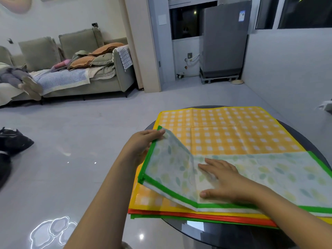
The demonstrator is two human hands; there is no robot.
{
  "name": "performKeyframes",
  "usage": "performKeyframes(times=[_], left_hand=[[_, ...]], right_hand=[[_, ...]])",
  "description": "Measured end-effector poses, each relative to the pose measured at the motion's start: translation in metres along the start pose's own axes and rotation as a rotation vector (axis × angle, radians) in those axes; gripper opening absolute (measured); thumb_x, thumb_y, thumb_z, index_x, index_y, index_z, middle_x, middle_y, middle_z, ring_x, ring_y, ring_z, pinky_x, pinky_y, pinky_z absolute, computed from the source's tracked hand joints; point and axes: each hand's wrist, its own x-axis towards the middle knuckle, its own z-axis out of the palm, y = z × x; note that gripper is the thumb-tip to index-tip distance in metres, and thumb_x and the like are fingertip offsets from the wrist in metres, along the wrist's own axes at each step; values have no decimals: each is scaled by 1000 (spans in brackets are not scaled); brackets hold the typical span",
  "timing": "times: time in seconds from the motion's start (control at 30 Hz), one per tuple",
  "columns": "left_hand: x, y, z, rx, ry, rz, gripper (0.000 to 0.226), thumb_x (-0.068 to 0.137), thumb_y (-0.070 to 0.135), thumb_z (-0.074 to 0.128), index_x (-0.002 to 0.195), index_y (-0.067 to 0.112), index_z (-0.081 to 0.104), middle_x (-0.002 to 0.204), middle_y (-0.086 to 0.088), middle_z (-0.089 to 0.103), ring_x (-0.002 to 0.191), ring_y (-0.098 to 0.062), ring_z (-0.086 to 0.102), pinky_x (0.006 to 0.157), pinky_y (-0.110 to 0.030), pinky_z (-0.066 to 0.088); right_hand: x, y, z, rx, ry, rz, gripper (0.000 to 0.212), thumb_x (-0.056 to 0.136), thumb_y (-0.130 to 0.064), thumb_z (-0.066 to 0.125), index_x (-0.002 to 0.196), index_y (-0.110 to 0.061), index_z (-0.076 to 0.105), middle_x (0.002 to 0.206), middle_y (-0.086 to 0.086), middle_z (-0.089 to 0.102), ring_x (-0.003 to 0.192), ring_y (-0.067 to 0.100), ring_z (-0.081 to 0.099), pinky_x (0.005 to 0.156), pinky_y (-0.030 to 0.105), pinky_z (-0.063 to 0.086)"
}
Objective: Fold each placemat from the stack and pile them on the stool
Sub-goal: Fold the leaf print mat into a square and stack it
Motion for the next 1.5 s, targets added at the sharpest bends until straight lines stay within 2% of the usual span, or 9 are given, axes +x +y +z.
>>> performKeyframes(times=[0.1, 0.23, 0.4, 0.6, 0.9, 1.03, 1.2, 1.37, 1.5], left_hand=[[2, 5, 21, -63, -73, -29, 24, 86, 29, 63, 88, 5, 61, 74, -12, 63, 55, -21, 62, 51, -24, 53], [7, 7, 59, -120, -150, -21, 23, 86, 32, 62, 84, 10, 59, 70, -9, 57, 53, -18, 56, 49, -23, 49], [6, -2, 118, -218, -197, -8, 17, 89, 22, 62, 83, 7, 60, 48, 3, 57, 38, -7, 52, 43, -16, 45], [12, -27, 165, -194, -156, 3, 24, 81, 18, 73, 96, 3, 61, 63, -1, 62, 46, -9, 57, 50, -19, 50], [19, -65, 200, 41, -72, -44, 36, 75, 22, 79, 100, 8, 57, 76, -7, 64, 51, -15, 63, 49, -23, 50], [22, -73, 207, 186, -68, 0, 39, 72, 31, 81, 98, 13, 57, 82, -7, 64, 68, -23, 67, 71, -41, 58], [18, -74, 208, 223, -187, 32, 32, 79, 28, 75, 99, 10, 59, 79, -7, 59, 62, -17, 63, 64, -33, 58], [30, -76, 193, 634, -69, 483, 4, 86, 22, 65, 88, 19, 66, 91, 1, 63, 87, -12, 58, 76, -23, 46], [41, -82, 179, 889, -221, 558, 17, 88, 28, 61, 103, 26, 68, 110, 8, 62, 111, -14, 52, 100, -42, 37]], right_hand=[[-9, 10, -12, 202, 136, 45, 79, 74, -68, 55, 143, -39, 28, 152, -9, 24, 141, 11, 18, 116, 35, 21], [-28, 24, -31, 431, 257, 81, 70, 70, -69, 49, 133, -38, 45, 136, -16, 45, 125, 3, 44, 105, 28, 37], [-53, 40, -46, 702, 404, 108, 28, 92, -42, 48, 113, -31, 61, 109, -9, 65, 96, 2, 61, 86, 24, 49], [-77, 53, -54, 864, 395, 201, 34, 95, -42, 40, 104, -22, 66, 89, 2, 72, 73, 15, 68, 70, 29, 52], [-85, 60, -40, 727, 312, 289, 26, 92, -42, 52, 111, -26, 59, 71, -5, 64, 46, 1, 55, 47, 18, 43], [-83, 62, -30, 577, 310, 301, 38, 86, -39, 62, 120, -29, 51, 62, -5, 56, 51, 4, 56, 51, 19, 40], [-78, 62, -17, 429, 312, 304, 62, 85, -26, 63, 139, -26, 34, 66, -6, 48, 58, 8, 48, 54, 23, 35], [-79, 62, -14, 416, 324, 263, 77, 85, -24, 63, 146, -32, 16, 64, -2, 48, 54, 8, 46, 54, 25, 34], [-79, 62, -11, 380, 326, 231, 75, 86, -24, 59, 146, -37, 16, 64, -1, 47, 55, 9, 45, 53, 25, 33]])
